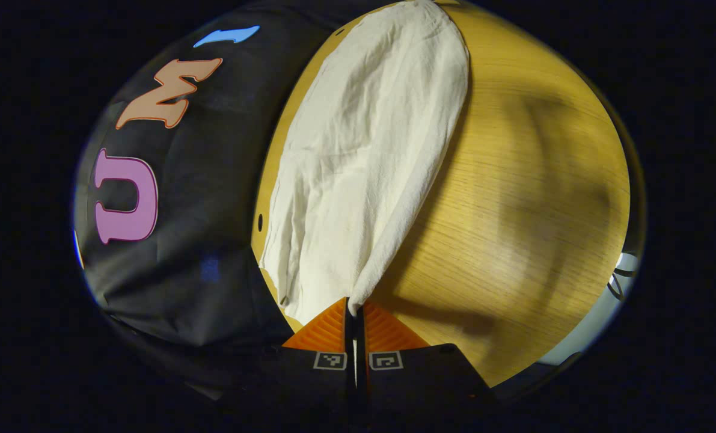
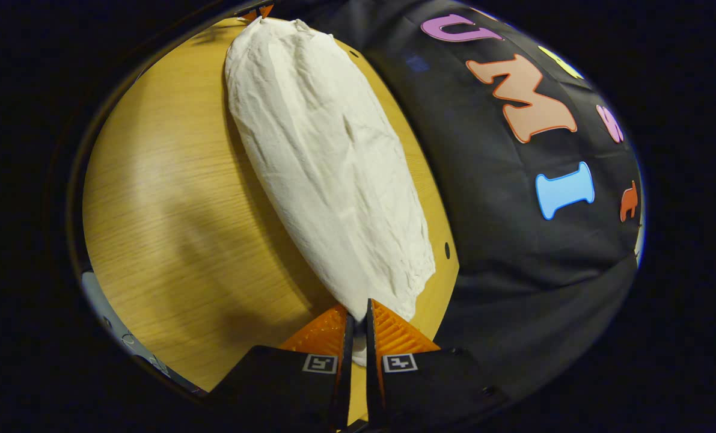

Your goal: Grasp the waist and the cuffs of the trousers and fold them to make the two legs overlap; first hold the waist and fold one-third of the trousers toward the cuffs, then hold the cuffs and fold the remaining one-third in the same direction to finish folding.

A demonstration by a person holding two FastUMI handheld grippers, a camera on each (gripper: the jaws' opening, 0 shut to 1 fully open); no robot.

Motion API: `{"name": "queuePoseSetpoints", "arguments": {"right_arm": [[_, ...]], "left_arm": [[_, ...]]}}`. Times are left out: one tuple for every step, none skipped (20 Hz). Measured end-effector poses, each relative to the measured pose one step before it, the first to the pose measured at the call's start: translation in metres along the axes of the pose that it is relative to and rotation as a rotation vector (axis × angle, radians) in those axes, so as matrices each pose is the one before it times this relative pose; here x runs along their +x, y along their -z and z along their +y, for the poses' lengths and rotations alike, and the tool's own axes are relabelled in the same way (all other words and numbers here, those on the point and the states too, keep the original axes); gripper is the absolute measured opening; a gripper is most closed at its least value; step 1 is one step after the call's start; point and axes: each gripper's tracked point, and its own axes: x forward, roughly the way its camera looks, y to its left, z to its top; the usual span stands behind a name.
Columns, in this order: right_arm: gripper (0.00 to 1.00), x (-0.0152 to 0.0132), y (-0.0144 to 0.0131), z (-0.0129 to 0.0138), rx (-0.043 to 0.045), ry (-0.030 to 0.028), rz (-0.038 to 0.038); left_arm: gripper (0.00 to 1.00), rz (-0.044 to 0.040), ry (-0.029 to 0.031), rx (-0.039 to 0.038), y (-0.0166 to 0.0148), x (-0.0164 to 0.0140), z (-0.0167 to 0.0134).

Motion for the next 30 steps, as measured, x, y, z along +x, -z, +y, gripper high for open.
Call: {"name": "queuePoseSetpoints", "arguments": {"right_arm": [[0.1,-0.0014,-0.00413,-0.00911,0.01271,0.01795,-0.00639],[0.13,0.00049,-0.00364,-0.00822,0.01316,0.02015,-0.01091],[0.13,0.00006,-0.00341,-0.00871,0.01181,0.01699,-0.00963],[0.1,-0.00005,-0.00444,-0.00945,0.00981,0.02007,-0.0083],[0.13,0.00126,-0.0037,-0.00996,0.01367,0.01969,-0.00645],[0.16,0.00045,-0.00229,-0.00743,0.01864,0.01763,-0.00782],[0.13,0.00038,-0.0016,-0.00638,0.02059,0.01561,-0.00764],[0.13,0.0015,-0.00175,-0.0078,0.01797,0.01469,-0.00732],[0.13,0.00156,-0.00345,-0.00661,0.01582,0.00989,-0.00758],[0.13,0.00548,-0.00553,-0.0088,0.01496,0.02132,-0.01592],[0.13,0.00485,-0.00524,-0.00685,0.0088,0.01301,-0.01352],[0.13,0.00371,-0.00352,-0.00501,0.01116,0.00954,-0.01303],[0.13,0.00485,-0.0052,-0.00576,0.01502,0.00892,-0.0104],[0.13,0.00531,-0.00418,-0.00535,0.01885,0.00959,-0.00699],[0.13,0.00545,-0.0055,-0.00492,0.02334,0.01011,-0.00469],[0.13,0.00551,-0.00264,-0.00454,0.02122,0.01057,0.0035],[0.13,0.005,-0.00296,-0.0045,0.0198,0.01313,0.00674],[0.13,0.00598,-0.00326,-0.00451,0.01999,0.01309,0.00771],[0.13,0.0053,-0.00656,-0.00341,0.01813,0.01224,0.00402],[0.16,0.0077,-0.00463,-0.00364,0.00971,0.01364,0.00609],[0.13,0.00547,-0.00443,-0.00359,0.00267,0.01289,0.0108],[0.13,0.00558,-0.00508,-0.0032,0.00394,0.01055,0.01188],[0.13,0.00557,-0.00583,-0.00108,0.00697,0.00989,0.00395],[0.13,0.00729,-0.00342,-0.00043,0.0038,0.00637,0.00841],[0.13,0.0068,-0.00241,0.00092,-0.00082,0.00351,0.0143],[0.13,0.00711,-0.00266,0.001,-0.00203,0.00368,0.01245],[0.13,0.00649,-0.00354,0.00034,0.00145,0.00485,0.0082],[0.16,0.00737,-0.00242,0.00053,0.00253,0.00553,0.00722],[0.13,0.00761,-0.00293,0.00055,0.00312,0.00463,0.00838],[0.13,0.00838,-0.00174,0.00257,0.00411,0.00377,0.00918]], "left_arm": [[0.0,0.00258,-0.01862,-0.00826,-0.00095,-0.00051,0.00981],[0.0,0.00154,-0.01924,-0.00648,-0.00268,-0.00021,0.01008],[0.0,0.00489,-0.01914,-0.00405,-0.00169,-0.00109,0.00959],[0.0,0.00221,-0.0155,-0.0053,-0.00342,-0.00054,0.00901],[0.0,0.00244,-0.01162,-0.00692,-0.00282,-0.00048,0.00728],[0.0,0.00678,-0.01017,-0.00961,-0.00419,-0.00089,0.00628],[0.0,0.004,-0.00677,-0.01392,-0.00393,-0.00163,0.00551],[0.0,-0.0001,-0.01483,-0.01571,-0.00433,-0.0015,0.00847],[0.0,-0.0042,-0.02211,-0.01788,-0.00527,-0.0007,0.01046],[0.0,0.00527,-0.02346,-0.01365,-0.00392,-0.00009,0.00925],[0.0,0.00769,-0.02841,-0.01023,-0.00233,-0.00051,0.01207],[0.0,0.00947,-0.01904,-0.0079,-0.00143,0.00069,0.00928],[0.0,0.00516,-0.01073,-0.00725,-0.00452,0.00224,0.00588],[0.0,-0.00146,-0.01566,-0.00616,-0.00439,0.00155,0.00778],[0.0,-0.00309,-0.02005,-0.00694,-0.00491,0.00328,0.00825],[0.0,-0.00567,-0.01575,-0.00593,-0.00283,0.00353,0.00851],[0.0,-0.00635,-0.01016,-0.01536,-0.0039,0.00569,0.00659],[0.0,-0.00218,-0.0024,-0.01964,-0.00167,0.0065,0.0039],[0.0,-0.01194,-0.00144,-0.01902,-0.00295,0.00631,0.00305],[0.0,-0.00892,-0.00069,-0.01343,-0.00351,0.00807,0.00381],[0.0,-0.01007,0.00248,-0.00848,-0.00414,0.00868,0.00299],[0.0,-0.00886,0.00261,-0.00724,-0.00281,0.00947,0.00284],[0.0,-0.01407,-0.00036,-0.00901,-0.00356,0.00933,0.00414],[0.0,-0.01423,0.00265,-0.01414,-0.00359,0.00984,0.0051],[0.0,-0.01146,0.00538,-0.01698,-0.00372,0.00931,0.00362],[0.0,-0.01095,0.00074,-0.01377,-0.00265,0.0094,0.00347],[0.0,-0.01082,-0.00165,-0.00564,-0.00302,0.00843,0.00284],[0.0,-0.00753,-0.00032,-0.00043,-0.0027,0.00982,0.00357],[0.0,-0.00483,0.00104,-0.00192,-0.0021,0.01034,0.00108],[0.0,-0.0068,0.00228,-0.00314,-0.00134,0.00857,0.00068]]}}
